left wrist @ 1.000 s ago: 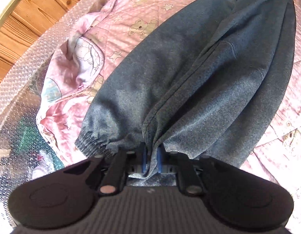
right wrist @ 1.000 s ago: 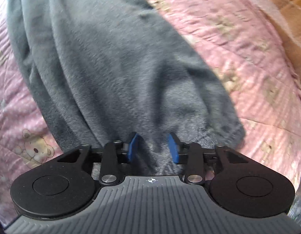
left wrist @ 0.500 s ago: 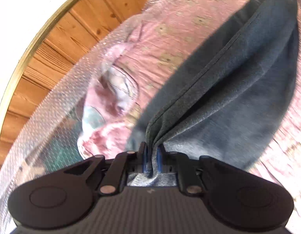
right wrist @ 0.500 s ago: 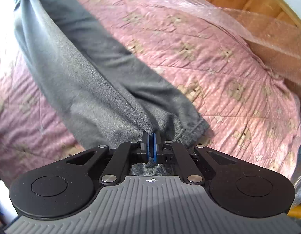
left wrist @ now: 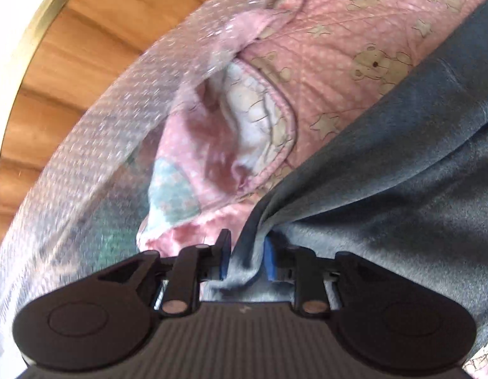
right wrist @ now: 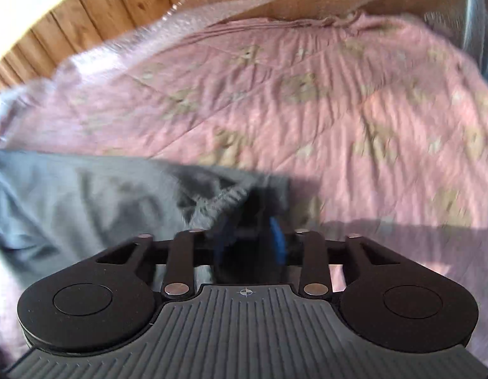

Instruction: Fold clothes

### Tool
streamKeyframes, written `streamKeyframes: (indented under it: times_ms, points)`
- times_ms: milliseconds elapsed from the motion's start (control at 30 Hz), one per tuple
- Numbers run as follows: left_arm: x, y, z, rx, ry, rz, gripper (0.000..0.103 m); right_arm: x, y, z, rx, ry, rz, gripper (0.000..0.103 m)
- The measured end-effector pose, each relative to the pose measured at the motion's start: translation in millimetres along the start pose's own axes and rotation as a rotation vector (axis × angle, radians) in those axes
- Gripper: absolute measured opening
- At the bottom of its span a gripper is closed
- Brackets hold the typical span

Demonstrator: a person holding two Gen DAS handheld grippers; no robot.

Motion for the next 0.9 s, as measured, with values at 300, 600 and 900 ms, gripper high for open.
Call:
streamKeyframes:
  times_ms: [300, 600, 900]
  points:
    - [-16, 17, 11, -0.026, -0.07, 0.002, 0.026, 7, 32, 54, -0.227, -0.008, 0.027, 0.044]
    - [-63, 22, 48, -0.321, 0.019, -0.078, 0.061, -23, 28, 85, -0.363, 0.064, -0.01, 0.044]
    - [-143, -9, -24, -0.312, 0.048, -0.294, 0.061, -1, 34, 87, -0.399, 0.106, 0.072, 0.002]
Point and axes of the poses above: each gripper's, at about its wrist camera, not at the fingertips, and x roughly the way its jaws point, z to its left, y to its underside, the point moved 2 cm from there along x, roughly the way its jaws point, and after that the axes turned 9 degrees about -x, right-handed, at the moved point
